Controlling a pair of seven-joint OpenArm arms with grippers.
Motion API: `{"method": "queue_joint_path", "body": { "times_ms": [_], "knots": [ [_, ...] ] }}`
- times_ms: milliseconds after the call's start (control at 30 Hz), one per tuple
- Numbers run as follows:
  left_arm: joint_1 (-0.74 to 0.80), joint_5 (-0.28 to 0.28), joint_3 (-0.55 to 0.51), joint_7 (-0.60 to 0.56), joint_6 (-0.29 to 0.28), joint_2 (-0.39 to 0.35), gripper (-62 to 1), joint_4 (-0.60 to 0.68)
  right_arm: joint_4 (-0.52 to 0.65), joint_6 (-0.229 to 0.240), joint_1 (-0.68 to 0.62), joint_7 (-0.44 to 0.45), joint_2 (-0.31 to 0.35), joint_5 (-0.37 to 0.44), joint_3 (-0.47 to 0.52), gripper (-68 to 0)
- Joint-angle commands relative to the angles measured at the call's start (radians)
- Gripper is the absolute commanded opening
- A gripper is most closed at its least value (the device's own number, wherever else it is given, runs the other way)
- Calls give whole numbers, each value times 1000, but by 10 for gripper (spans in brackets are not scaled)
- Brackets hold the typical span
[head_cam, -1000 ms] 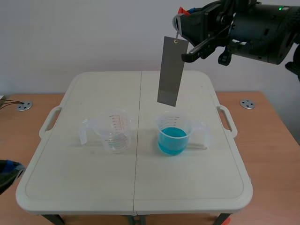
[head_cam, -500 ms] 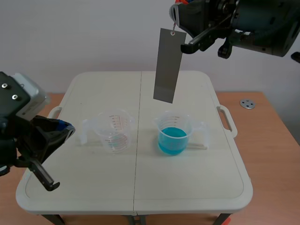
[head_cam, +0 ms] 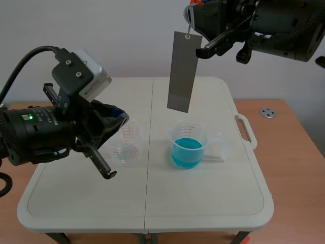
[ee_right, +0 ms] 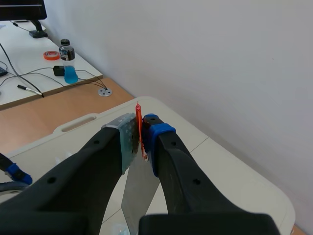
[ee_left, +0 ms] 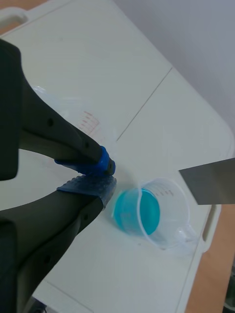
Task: Hold the metal plate by the orange handle, dip it into the blue solution, take it out and point at it, then put the plate back in the beaker on the left.
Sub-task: 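Raise the plate and point at it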
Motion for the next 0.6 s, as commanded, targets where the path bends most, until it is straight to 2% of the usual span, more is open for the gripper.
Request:
{"method": "queue_joint_path", "body": {
  "times_ms": [0, 267, 567],
  "knots": [
    [-32, -3, 8, -14, -3, 29, -593, -25, 22, 7, 11, 10, 2, 14, 2, -660],
    [-176, 66, 88, -9, -2, 133, -593, -187, 22, 7, 11, 4, 2, 14, 2, -660],
    [-282, 77, 119, -25, -2, 222, -593, -322, 22, 7, 11, 4, 2, 14, 2, -660]
  ]
}}
